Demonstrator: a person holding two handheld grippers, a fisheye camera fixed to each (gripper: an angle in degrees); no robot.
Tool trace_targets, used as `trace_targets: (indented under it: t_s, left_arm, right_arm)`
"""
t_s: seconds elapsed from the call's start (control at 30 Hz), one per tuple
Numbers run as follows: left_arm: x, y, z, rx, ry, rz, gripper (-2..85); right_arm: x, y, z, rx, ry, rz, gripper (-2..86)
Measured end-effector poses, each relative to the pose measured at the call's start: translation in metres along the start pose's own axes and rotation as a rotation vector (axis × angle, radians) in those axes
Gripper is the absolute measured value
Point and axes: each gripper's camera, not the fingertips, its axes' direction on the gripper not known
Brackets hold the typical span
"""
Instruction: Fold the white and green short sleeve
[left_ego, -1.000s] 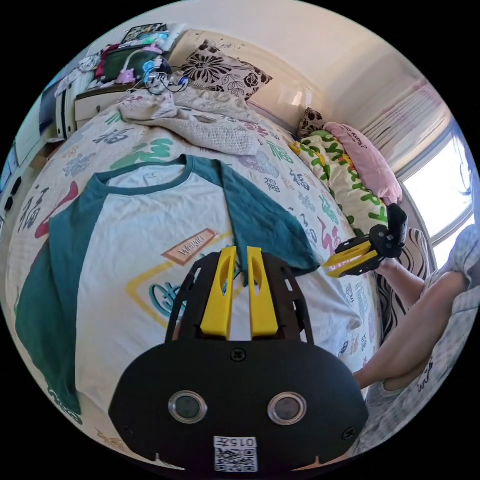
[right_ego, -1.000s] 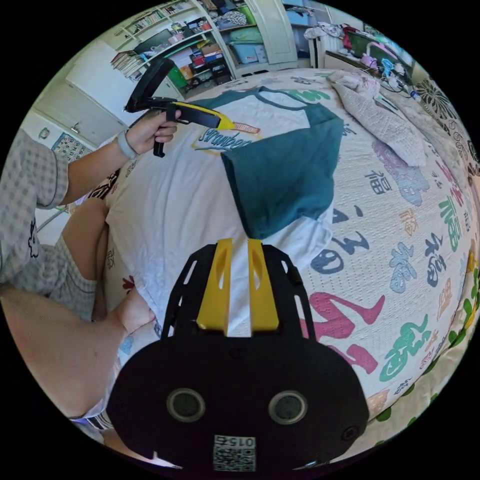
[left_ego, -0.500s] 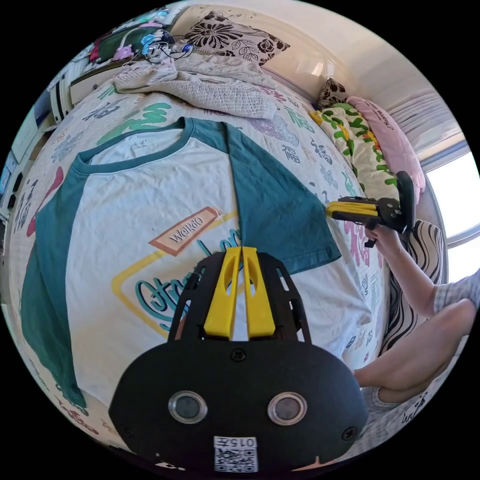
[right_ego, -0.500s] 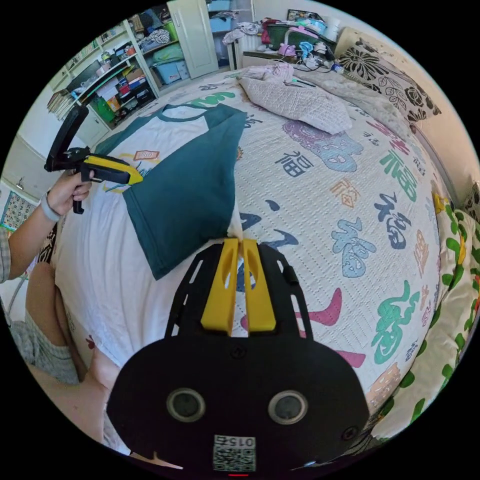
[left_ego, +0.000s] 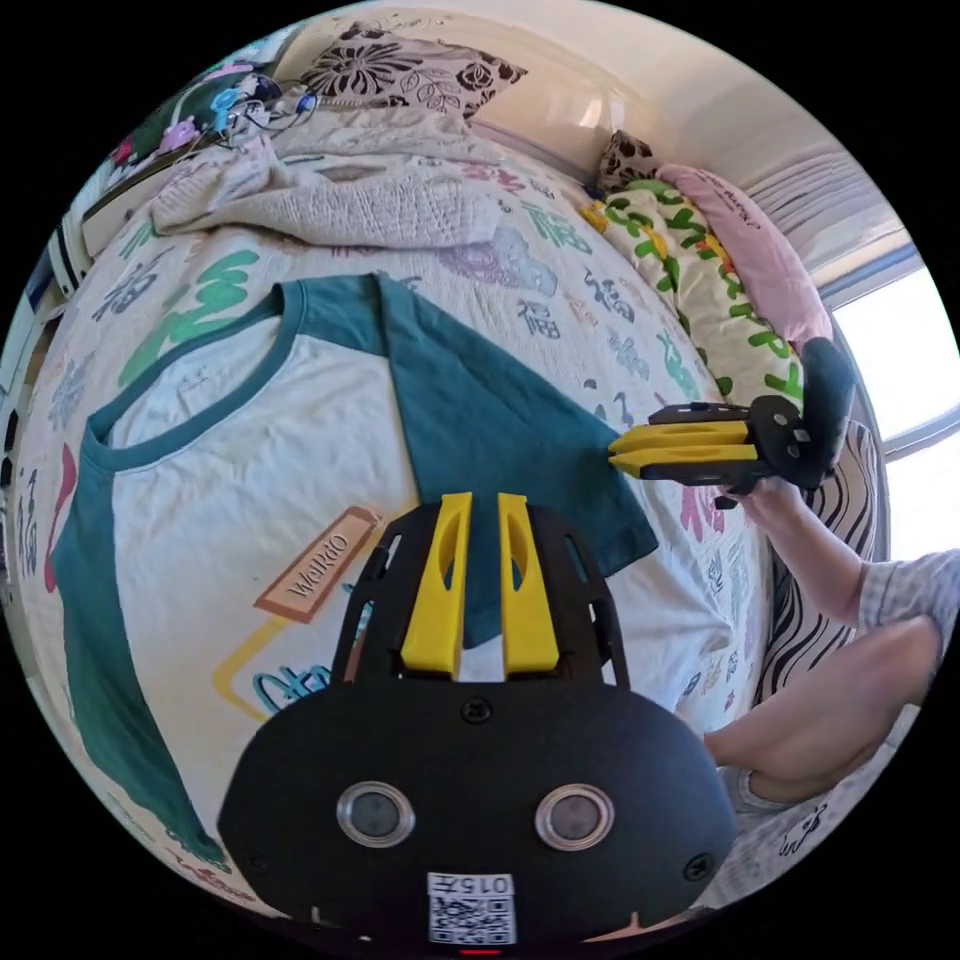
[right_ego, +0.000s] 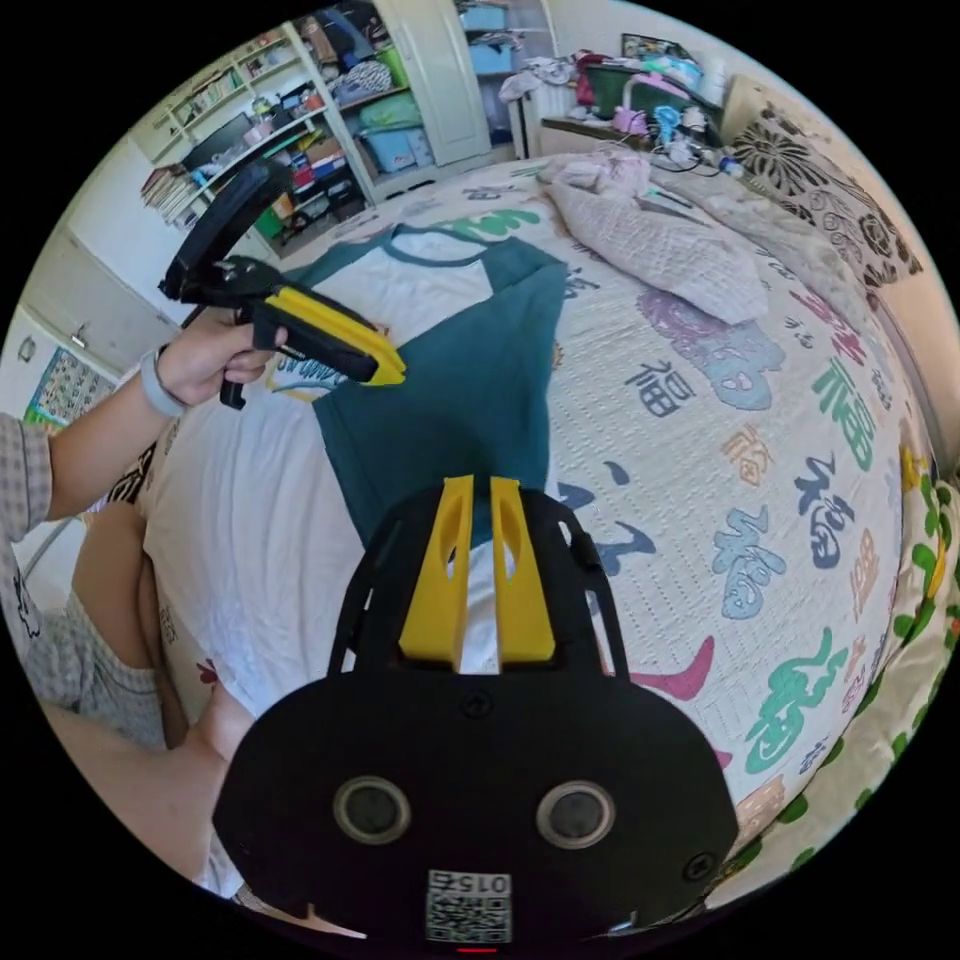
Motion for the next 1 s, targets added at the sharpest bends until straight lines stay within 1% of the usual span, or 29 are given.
trace_targets:
  t_s: [0.03,0.07,0.13,0.23,0.3,0.33,0.37,0.4,0.43,0.47,0.53,0.6,0.67,0.7,0.73,0.77,0.8,0.87,0.9,0.93,0.97,1.0]
  left_arm:
    - [0.000,0.006,0.002,-0.029,-0.031,0.010,2.5]
    - [-0.001,0.015,-0.004,-0.011,-0.052,0.026,1.9]
    - [-0.006,0.028,-0.013,-0.005,-0.051,0.016,1.3]
    - [-0.012,0.054,-0.034,0.021,-0.071,-0.018,0.9]
    - [-0.010,0.073,-0.050,0.065,-0.008,-0.020,0.8]
    - [-0.008,0.085,-0.058,0.093,0.064,-0.018,0.7]
    - [-0.006,0.096,-0.062,0.087,0.085,-0.013,0.7]
    - [-0.004,0.100,-0.061,0.071,0.072,-0.011,0.6]
    - [-0.004,0.110,-0.059,0.032,0.024,-0.011,0.5]
    - [-0.005,0.121,-0.060,0.027,0.010,-0.007,0.4]
    - [-0.011,0.137,-0.070,0.061,0.019,-0.024,0.2]
    - [-0.020,0.153,-0.082,0.083,0.051,-0.063,0.2]
    - [-0.037,0.189,-0.109,0.176,0.130,-0.138,0.9]
    - [-0.042,0.201,-0.118,0.217,0.159,-0.166,1.4]
    - [-0.055,0.228,-0.139,0.312,0.198,-0.232,2.3]
    - [-0.066,0.258,-0.162,0.402,0.171,-0.316,3.7]
    - [-0.071,0.274,-0.174,0.439,0.129,-0.367,4.5]
    - [-0.086,0.334,-0.216,0.534,-0.110,-0.571,5.7]
    - [-0.090,0.348,-0.224,0.554,-0.157,-0.612,6.0]
    - [-0.099,0.374,-0.237,0.593,-0.215,-0.699,6.9]
    - [-0.109,0.397,-0.247,0.611,-0.222,-0.777,8.3]
    - [-0.115,0.406,-0.250,0.615,-0.215,-0.806,8.7]
  right_arm:
    - [-0.008,-0.005,0.010,-0.045,0.006,-0.023,2.2]
    - [-0.017,-0.007,0.017,-0.063,0.048,-0.040,1.6]
    - [-0.030,-0.009,0.019,-0.043,0.104,-0.048,1.1]
    - [-0.049,-0.020,0.023,-0.068,0.178,-0.029,1.4]
    - [-0.059,-0.030,0.023,-0.052,0.132,0.001,2.1]
    - [-0.067,-0.038,0.021,-0.017,0.057,-0.010,2.7]
    - [-0.077,-0.046,0.023,-0.015,-0.005,-0.048,3.1]
    - [-0.083,-0.050,0.028,-0.043,-0.015,-0.070,3.3]
    - [-0.092,-0.058,0.041,-0.135,0.021,-0.090,3.2]
    - [-0.099,-0.062,0.050,-0.166,0.065,-0.098,2.7]
    - [-0.106,-0.068,0.053,-0.148,0.072,-0.097,1.5]
    - [-0.109,-0.079,0.055,-0.187,0.038,-0.076,1.1]
    - [-0.112,-0.102,0.048,-0.217,-0.051,-0.056,2.1]
    - [-0.114,-0.109,0.044,-0.199,-0.056,-0.060,2.5]
    - [-0.121,-0.128,0.036,-0.154,-0.046,-0.084,3.8]
    - [-0.130,-0.152,0.029,-0.107,-0.040,-0.119,5.4]
    - [-0.135,-0.165,0.027,-0.085,-0.049,-0.139,6.0]
    - [-0.165,-0.228,0.030,-0.012,-0.154,-0.237,7.7]
    - [-0.175,-0.245,0.033,0.002,-0.187,-0.263,7.9]
    - [-0.197,-0.279,0.042,0.026,-0.251,-0.317,8.0]
    - [-0.221,-0.311,0.054,0.039,-0.305,-0.367,8.1]
    - [-0.234,-0.328,0.062,0.033,-0.328,-0.378,8.1]
